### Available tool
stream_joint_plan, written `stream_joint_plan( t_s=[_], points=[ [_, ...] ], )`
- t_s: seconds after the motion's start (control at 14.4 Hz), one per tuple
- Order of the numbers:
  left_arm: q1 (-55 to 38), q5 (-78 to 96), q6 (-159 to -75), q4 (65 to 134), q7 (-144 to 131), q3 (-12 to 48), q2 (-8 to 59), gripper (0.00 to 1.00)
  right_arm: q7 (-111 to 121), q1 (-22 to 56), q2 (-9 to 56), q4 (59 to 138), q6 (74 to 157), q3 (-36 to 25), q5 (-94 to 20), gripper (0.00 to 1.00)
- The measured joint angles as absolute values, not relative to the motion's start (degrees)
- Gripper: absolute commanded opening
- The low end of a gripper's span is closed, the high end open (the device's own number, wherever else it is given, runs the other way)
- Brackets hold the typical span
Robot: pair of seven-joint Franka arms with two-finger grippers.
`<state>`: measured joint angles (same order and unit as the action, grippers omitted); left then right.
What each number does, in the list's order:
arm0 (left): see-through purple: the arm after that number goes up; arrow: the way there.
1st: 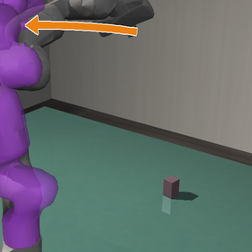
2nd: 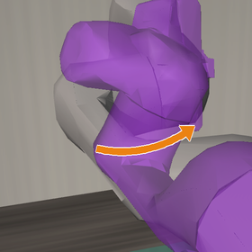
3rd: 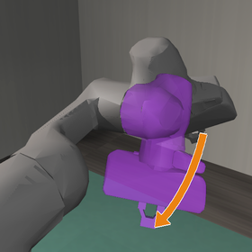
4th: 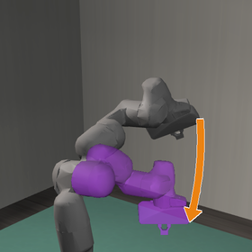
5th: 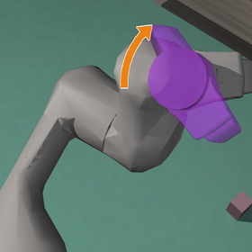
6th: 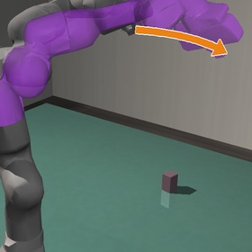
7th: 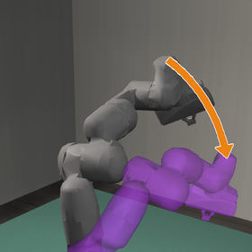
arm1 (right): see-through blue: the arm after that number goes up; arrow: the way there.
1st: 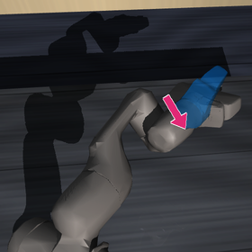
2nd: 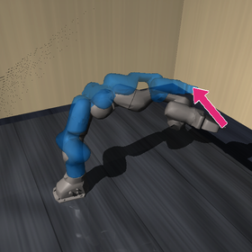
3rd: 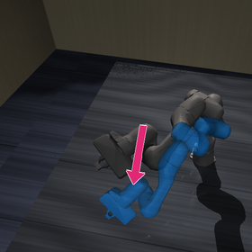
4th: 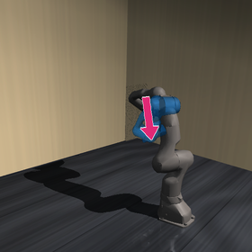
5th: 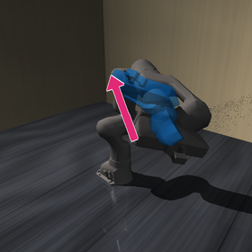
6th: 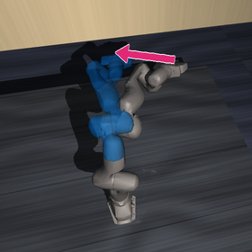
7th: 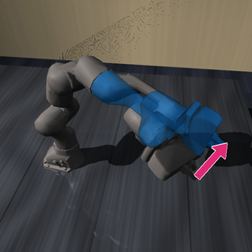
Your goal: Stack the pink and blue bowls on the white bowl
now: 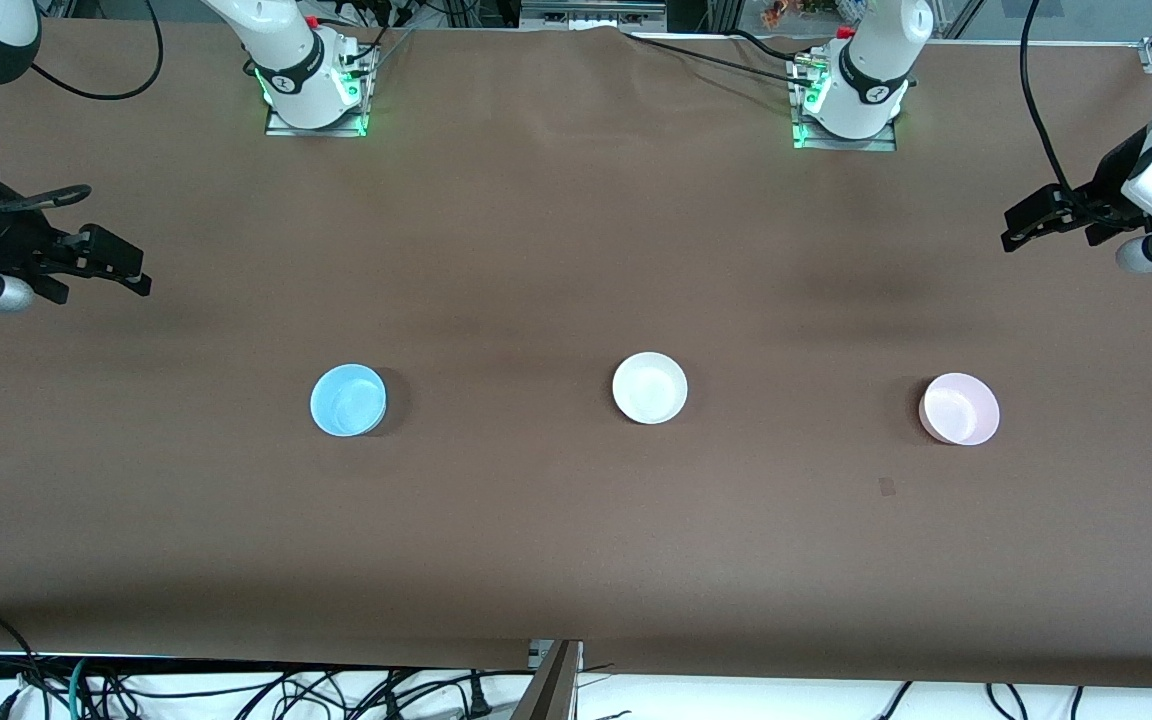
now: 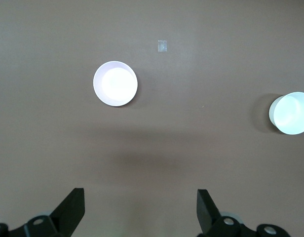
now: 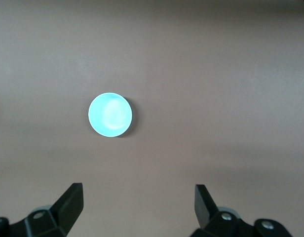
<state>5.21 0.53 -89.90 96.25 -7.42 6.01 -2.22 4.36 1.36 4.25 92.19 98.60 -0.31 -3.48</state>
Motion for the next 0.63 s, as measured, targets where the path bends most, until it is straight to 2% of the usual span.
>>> stream_joint_plan(
  t_s=[0.63],
  points=[
    [5.3,0.5,-89.2,95.7,-7.4,5.9,-1.8,1.0,4.4,1.4,4.2,91.6,96.5,-0.3,-2.9,1.0]
  ],
)
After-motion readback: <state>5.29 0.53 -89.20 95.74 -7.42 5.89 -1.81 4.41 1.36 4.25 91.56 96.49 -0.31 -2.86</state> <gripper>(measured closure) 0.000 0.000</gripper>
